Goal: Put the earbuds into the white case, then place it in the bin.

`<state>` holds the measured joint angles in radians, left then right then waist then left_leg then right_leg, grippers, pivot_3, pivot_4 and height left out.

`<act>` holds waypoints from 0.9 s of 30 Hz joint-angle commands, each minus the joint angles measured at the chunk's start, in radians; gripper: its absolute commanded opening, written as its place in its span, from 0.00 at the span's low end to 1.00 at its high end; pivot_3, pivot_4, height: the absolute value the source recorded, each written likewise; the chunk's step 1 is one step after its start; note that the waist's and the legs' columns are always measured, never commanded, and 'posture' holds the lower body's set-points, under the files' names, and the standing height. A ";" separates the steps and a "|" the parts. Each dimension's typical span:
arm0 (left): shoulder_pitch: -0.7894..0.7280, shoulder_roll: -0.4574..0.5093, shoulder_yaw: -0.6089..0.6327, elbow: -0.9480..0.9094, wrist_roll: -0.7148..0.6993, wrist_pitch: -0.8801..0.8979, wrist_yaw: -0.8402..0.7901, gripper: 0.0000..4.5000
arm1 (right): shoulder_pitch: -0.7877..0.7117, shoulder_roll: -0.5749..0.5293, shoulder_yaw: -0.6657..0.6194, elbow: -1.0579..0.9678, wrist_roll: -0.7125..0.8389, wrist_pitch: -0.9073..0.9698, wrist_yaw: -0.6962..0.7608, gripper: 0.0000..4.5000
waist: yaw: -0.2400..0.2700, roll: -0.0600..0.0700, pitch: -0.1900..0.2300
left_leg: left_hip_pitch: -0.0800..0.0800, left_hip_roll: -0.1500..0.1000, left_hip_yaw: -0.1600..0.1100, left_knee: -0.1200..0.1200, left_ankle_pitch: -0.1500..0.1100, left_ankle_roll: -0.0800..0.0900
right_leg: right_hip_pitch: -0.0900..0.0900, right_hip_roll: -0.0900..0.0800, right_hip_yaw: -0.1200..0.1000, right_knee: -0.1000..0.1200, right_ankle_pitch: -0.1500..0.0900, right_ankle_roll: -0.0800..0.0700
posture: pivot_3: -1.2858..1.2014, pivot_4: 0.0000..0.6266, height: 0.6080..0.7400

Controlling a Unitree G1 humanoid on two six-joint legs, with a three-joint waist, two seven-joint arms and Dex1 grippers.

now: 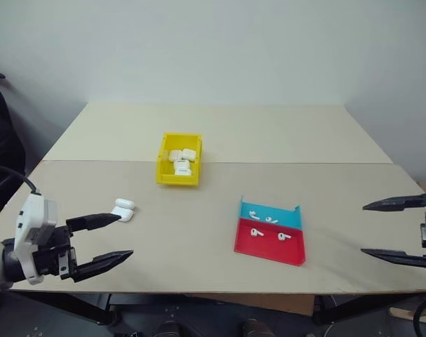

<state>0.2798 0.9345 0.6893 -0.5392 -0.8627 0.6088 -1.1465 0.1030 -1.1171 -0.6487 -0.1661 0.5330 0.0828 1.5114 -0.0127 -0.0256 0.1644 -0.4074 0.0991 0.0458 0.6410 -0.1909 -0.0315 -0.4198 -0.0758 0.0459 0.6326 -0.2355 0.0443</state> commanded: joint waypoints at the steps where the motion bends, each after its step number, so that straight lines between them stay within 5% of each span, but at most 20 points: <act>1: -0.007 -0.002 0.027 -0.012 -0.009 -0.007 0.017 1.00 | -0.011 -0.006 -0.033 -0.001 0.000 -0.023 -0.001 0.99 | 0.000 0.000 0.000 | 0.000 0.000 0.000 0.000 0.000 0.000 | 0.000 0.000 0.000 0.000 0.000 0.000 | 0.52 0.24 1.00; 18: 0.005 -0.038 0.016 -0.167 0.166 -0.012 0.262 1.00 | -0.060 -0.018 0.014 0.042 -0.027 -0.051 -0.016 0.99 | 0.000 0.000 0.000 | 0.000 0.000 0.000 0.000 0.000 0.000 | 0.000 0.000 0.000 0.000 0.000 0.000 | 0.52 0.24 1.00; 22: -0.009 -0.020 0.023 -0.246 0.161 0.096 0.388 1.00 | -0.082 -0.026 0.022 0.047 -0.036 -0.041 -0.020 0.99 | 0.000 0.000 0.000 | 0.000 0.000 0.000 0.000 0.000 0.000 | 0.000 0.000 0.000 0.000 0.000 0.000 | 0.52 0.24 1.00; 27: -0.135 0.130 -0.043 -0.255 0.066 0.500 0.598 1.00 | -0.078 -0.038 0.020 0.044 -0.055 -0.026 -0.033 0.99 | 0.004 0.000 0.000 | 0.000 0.000 0.000 0.000 0.000 0.000 | 0.000 0.000 0.001 0.001 0.000 0.000 | 0.52 0.24 1.00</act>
<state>0.1871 1.0389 0.6639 -0.7820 -0.7612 0.9965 -0.6195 0.0357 -1.1340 -0.6055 -0.1138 0.4798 0.0527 1.4879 -0.0089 -0.0258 0.1645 -0.4062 0.0987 0.0455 0.6413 -0.1908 -0.0314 -0.4192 -0.0757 0.0467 0.6343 -0.2354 0.0445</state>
